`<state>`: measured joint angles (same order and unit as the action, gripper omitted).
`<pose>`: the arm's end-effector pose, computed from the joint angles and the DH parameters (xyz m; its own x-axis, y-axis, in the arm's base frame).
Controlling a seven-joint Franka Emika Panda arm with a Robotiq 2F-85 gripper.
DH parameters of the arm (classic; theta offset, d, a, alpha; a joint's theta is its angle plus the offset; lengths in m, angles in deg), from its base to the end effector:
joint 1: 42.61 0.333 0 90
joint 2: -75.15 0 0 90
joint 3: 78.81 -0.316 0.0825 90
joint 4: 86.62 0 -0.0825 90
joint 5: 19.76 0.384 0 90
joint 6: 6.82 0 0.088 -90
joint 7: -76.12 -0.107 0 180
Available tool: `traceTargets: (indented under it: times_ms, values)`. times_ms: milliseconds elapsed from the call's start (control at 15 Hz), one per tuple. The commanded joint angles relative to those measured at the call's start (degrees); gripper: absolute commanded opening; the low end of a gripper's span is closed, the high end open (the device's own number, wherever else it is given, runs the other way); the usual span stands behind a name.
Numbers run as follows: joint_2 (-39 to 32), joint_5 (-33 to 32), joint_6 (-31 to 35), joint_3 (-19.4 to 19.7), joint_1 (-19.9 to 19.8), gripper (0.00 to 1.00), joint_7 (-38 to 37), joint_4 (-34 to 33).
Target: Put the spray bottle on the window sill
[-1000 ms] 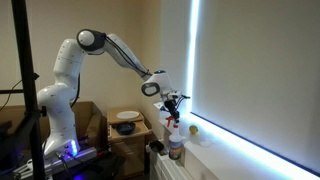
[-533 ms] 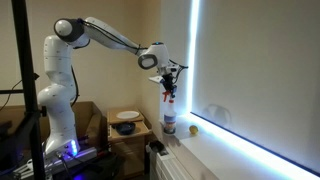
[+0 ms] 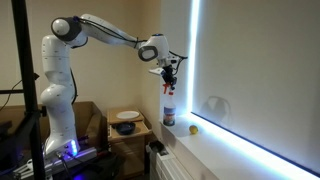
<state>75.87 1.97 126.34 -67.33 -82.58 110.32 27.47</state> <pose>0.3684 -0.4523 0.5036 0.7703 -0.4666 0.4347 -0.4648 -0.8775 -0.1182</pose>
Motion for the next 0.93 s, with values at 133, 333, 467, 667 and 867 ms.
traceTargets:
  times_ms: [133, 333, 467, 667, 867]
  values:
    - [-7.5, -1.0, 5.4, 4.0, 8.5, 0.06, -8.2, -8.7]
    - [-12.6, -5.9, 7.8, 4.6, 11.9, 0.06, -13.1, -14.5]
    - [-15.9, -10.5, 8.4, 4.9, 13.3, 0.06, -15.9, -17.2]
    - [-19.5, -13.0, 7.4, 4.5, 13.6, 0.06, -18.1, -19.6]
    - [-22.3, -10.3, 6.6, 3.5, 12.0, 0.06, -19.1, -20.9]
